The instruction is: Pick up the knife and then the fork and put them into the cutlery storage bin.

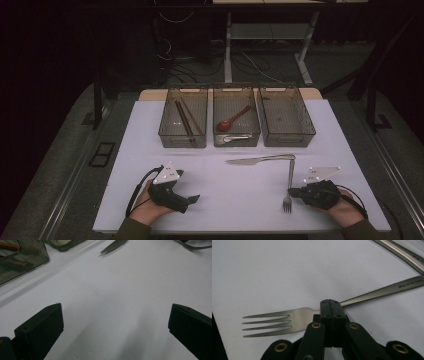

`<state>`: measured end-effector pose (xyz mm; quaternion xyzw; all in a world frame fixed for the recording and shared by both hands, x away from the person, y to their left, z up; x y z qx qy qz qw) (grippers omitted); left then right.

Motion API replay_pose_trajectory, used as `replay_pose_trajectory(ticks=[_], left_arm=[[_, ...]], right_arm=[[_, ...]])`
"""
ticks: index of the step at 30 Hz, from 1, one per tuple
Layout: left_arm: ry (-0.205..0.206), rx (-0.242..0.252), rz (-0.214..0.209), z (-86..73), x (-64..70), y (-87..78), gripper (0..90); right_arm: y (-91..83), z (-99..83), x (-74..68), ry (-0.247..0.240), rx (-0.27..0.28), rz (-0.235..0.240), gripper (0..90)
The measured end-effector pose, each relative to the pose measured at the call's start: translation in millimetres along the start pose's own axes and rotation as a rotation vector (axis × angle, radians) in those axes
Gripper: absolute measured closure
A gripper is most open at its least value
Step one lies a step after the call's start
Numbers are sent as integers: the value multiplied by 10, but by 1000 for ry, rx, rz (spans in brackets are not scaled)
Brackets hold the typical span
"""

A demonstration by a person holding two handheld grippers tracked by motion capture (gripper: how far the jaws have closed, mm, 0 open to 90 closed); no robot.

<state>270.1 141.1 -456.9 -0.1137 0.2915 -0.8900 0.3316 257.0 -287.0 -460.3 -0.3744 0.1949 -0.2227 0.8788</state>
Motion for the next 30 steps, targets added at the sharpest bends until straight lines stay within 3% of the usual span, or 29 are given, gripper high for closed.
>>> replay_pose_trajectory(ticks=[15,30], left_arm=[[3,-5,-5,0,8,8,0],[3,-8,-9,0,15,17,0]], right_arm=[[158,184,10,-32,11,21,895],[359,424,87,-26,43,37,895]])
Point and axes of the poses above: each handheld gripper's, and its own axes: y roughly forward along the jaws, z roughly out of its top, x roughly to its right, the point moved 2 cm from there along y, roughly forward along the jaws, and after that the axes turned 8 degrees about z, right-handed, at the moved point
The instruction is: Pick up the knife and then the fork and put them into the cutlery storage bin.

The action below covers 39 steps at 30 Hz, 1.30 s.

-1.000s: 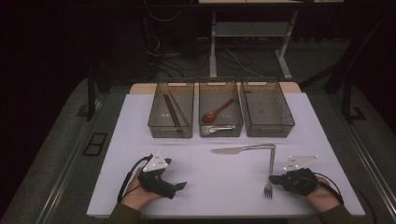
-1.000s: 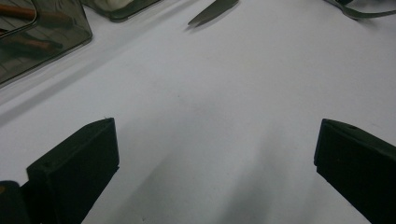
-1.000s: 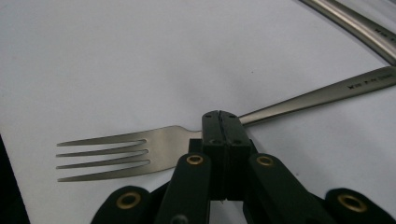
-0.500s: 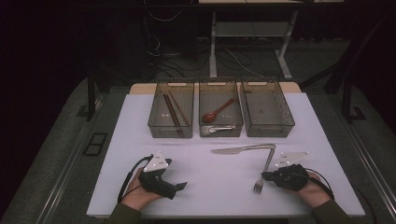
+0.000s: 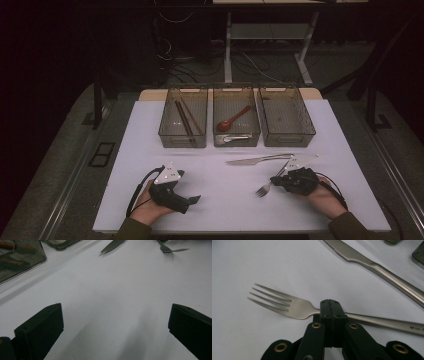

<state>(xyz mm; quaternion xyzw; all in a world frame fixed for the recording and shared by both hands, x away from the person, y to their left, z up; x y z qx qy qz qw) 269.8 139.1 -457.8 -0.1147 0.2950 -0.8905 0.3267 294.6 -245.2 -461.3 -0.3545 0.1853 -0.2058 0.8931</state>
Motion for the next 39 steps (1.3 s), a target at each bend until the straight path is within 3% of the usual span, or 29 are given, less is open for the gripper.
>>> replay_pose_trajectory(ticks=[22,25,30,35,39], left_arm=[[3,1,-3,2,-3,-4,0],[5,1,-5,1,-5,-8,0],[6,1,-8,3,4,-2,0],[9,-2,-10,4,4,4,0],[8,-3,-13,1,6,8,0]], right_arm=[[313,368,195,1,16,-32,895],[236,360,226,17,34,-37,895],[50,293,422,66,51,-106,895],[-81,182,639,112,35,-174,895],[-132,119,760,142,22,-199,895]])
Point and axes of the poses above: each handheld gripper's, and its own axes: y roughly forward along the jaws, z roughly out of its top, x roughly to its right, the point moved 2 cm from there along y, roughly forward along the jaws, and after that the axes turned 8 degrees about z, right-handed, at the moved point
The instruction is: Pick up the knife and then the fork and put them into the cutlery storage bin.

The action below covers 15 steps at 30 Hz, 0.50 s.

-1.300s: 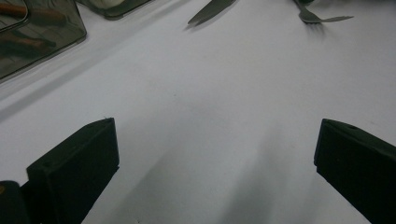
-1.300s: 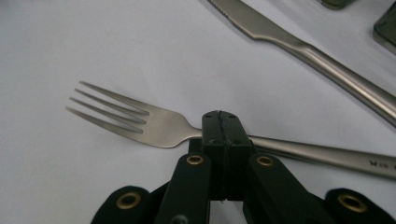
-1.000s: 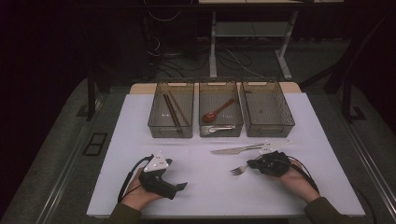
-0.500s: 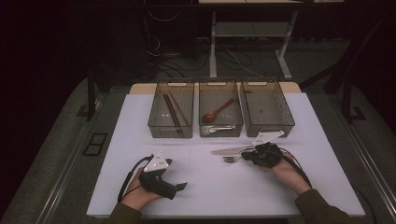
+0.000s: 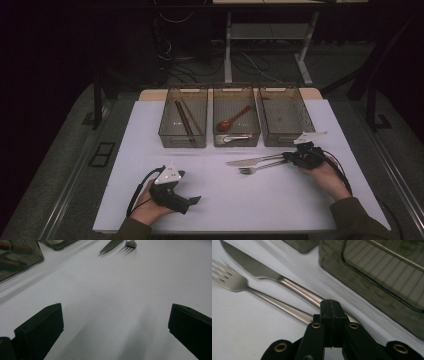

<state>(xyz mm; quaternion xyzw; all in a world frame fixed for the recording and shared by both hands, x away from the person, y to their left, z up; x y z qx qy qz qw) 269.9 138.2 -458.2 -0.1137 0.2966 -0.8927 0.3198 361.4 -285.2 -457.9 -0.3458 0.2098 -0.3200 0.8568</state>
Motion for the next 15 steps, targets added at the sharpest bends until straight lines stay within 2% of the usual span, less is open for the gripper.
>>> replay_pose_trajectory(ticks=[4,11,15], left_arm=[[-2,1,0,-2,-1,0,0],[2,-3,-3,-2,3,4,0],[2,-3,-4,-2,7,5,0]], right_arm=[[13,-14,38,13,-6,1,895],[69,15,-23,-10,-12,6,895],[96,25,-50,-24,-32,18,896]])
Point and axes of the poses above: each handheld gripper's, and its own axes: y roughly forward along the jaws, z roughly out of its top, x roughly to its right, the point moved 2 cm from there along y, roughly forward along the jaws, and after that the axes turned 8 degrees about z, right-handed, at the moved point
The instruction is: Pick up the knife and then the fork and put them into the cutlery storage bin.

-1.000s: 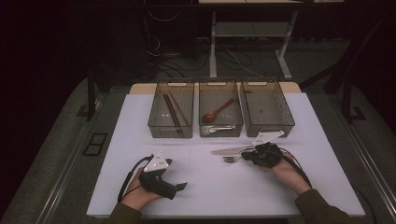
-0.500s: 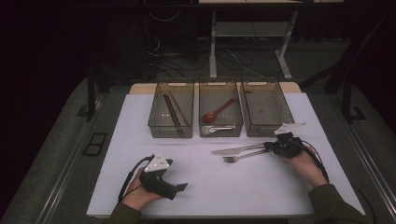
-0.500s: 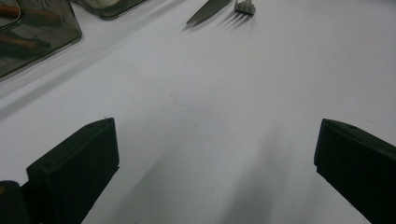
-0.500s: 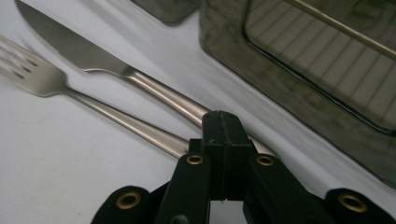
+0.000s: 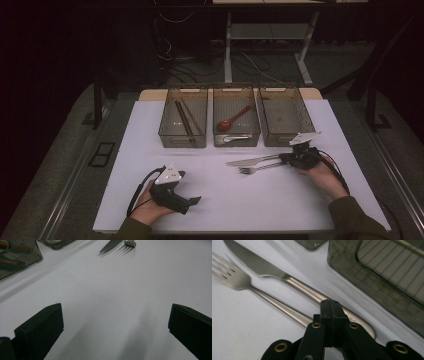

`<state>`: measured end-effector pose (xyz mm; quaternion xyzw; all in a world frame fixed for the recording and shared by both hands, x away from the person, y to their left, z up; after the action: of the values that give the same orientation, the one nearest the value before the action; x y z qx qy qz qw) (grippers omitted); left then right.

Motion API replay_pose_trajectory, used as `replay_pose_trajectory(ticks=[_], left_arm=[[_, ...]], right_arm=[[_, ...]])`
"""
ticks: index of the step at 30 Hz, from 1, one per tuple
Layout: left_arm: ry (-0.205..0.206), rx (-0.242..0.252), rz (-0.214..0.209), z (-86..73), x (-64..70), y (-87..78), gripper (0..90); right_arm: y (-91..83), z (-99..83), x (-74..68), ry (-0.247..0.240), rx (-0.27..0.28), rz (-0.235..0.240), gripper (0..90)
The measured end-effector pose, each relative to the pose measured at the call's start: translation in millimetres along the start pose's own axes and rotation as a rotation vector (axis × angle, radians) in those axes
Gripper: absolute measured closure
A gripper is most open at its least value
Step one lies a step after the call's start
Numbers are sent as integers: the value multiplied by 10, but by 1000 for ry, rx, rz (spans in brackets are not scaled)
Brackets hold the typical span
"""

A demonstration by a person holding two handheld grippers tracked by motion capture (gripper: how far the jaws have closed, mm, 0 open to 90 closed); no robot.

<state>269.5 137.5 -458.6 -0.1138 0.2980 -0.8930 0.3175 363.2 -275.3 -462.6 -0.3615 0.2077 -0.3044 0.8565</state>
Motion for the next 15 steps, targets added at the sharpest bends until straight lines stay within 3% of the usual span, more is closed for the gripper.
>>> replay_pose_trajectory(ticks=[10,15], left_arm=[[-5,8,0,-2,-6,-15,0],[-2,5,-3,4,1,-12,0]], right_arm=[[-145,-118,-153,-20,-73,53,896],[-222,-164,-273,-69,-138,104,895]])
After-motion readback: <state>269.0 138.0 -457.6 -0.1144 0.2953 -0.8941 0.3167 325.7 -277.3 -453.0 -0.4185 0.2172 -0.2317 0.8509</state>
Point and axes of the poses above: each handheld gripper's, and its own axes: y roughly forward along the jaws, z roughly out of its top, x roughly to its right, the point moved 2 cm from there along y, roughly forward along the jaws, and after that the axes turned 8 degrees about z, right-handed, at the moved point
